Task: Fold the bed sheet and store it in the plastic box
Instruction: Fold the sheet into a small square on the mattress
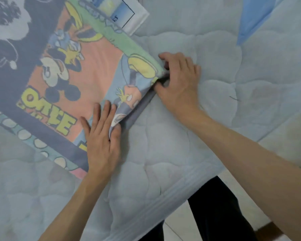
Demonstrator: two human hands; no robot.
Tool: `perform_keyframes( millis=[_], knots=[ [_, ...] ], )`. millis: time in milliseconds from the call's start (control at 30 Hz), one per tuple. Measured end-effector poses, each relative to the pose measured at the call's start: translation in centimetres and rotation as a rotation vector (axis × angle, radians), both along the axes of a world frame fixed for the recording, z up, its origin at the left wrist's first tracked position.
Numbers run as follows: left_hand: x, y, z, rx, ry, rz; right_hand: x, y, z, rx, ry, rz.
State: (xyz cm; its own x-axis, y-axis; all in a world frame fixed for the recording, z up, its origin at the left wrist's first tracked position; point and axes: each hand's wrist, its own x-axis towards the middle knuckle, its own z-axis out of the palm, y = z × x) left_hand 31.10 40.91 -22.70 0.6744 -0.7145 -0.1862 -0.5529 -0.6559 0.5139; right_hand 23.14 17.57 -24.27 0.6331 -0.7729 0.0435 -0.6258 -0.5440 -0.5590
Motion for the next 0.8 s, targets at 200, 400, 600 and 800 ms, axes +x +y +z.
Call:
perform_keyframes(
  millis=[200, 400, 600, 800],
  knots=[
    [-0.4, -0.4, 1.8, -0.011, 0.050, 0.105, 0.6, -1.3, 0.2, -0.105, 0.044, 0.204],
    [-0.6, -0.1, -0.7, -0.079, -0.075, -0.088, 0.0, -4.0, 0.2, 0.186, -0.141, 0.159],
    [-1.5, 0.7, -3.1, 0.156, -0.437, -0.201, -1.1, -5.6, -0.6, -0.147, 0.202, 0.332],
    [-1.4, 1.1, -3.5, 0.229, -0.460, -0.219, -2.4, -9.3, 0.6, 0.063, 0.361, 0.439]
  ],
)
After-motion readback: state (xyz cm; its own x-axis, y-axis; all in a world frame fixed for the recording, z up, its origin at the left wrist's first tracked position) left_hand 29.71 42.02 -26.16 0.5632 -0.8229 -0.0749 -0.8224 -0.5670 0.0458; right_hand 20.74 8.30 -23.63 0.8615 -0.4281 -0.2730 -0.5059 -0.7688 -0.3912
